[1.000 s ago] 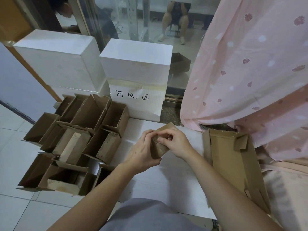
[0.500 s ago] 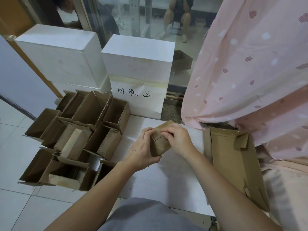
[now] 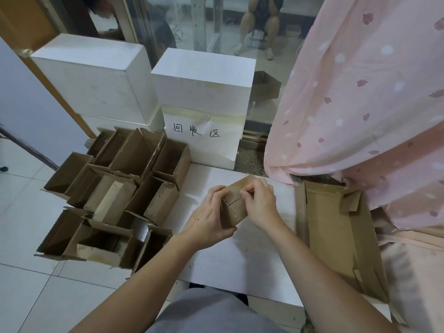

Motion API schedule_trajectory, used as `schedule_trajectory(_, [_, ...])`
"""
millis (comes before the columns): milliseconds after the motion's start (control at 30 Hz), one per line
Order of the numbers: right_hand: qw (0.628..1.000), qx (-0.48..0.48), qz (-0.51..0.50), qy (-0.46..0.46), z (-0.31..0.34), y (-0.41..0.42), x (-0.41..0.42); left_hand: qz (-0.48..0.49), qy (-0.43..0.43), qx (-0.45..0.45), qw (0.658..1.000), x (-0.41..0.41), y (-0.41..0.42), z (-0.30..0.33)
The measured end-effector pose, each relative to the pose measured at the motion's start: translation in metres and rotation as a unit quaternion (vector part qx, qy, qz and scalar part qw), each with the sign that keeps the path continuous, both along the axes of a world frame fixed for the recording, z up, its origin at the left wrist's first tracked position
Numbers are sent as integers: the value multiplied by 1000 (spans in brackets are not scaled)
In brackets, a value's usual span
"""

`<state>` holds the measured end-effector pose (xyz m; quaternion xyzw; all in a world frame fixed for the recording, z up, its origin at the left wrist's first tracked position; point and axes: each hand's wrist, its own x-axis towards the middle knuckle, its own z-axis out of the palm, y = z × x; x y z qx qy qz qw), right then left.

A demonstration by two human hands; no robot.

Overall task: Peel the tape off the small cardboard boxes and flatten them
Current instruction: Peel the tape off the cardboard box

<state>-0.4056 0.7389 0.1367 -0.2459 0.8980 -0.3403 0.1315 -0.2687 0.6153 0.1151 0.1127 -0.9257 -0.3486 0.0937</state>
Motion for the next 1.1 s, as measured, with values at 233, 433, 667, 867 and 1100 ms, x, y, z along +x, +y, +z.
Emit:
schedule_trajectory(233, [995, -76, 13, 64, -6, 18, 5, 31, -32, -19, 999, 8, 6, -8])
schedule_trajectory(433, [994, -77, 83, -4, -16, 22, 14, 102, -124, -11, 987, 6, 29, -13])
schedule_trajectory(667, [996, -55, 40, -61, -30, 30, 19, 137, -158, -25, 978, 9, 42, -15])
schedule_trajectory(867, [998, -40, 27, -32, -27, 36, 23, 138, -153, -11, 979, 14, 47, -11])
schedule_trajectory(1100, [994, -41, 4, 101, -29, 36, 24, 129, -166, -15, 977, 11, 47, -6])
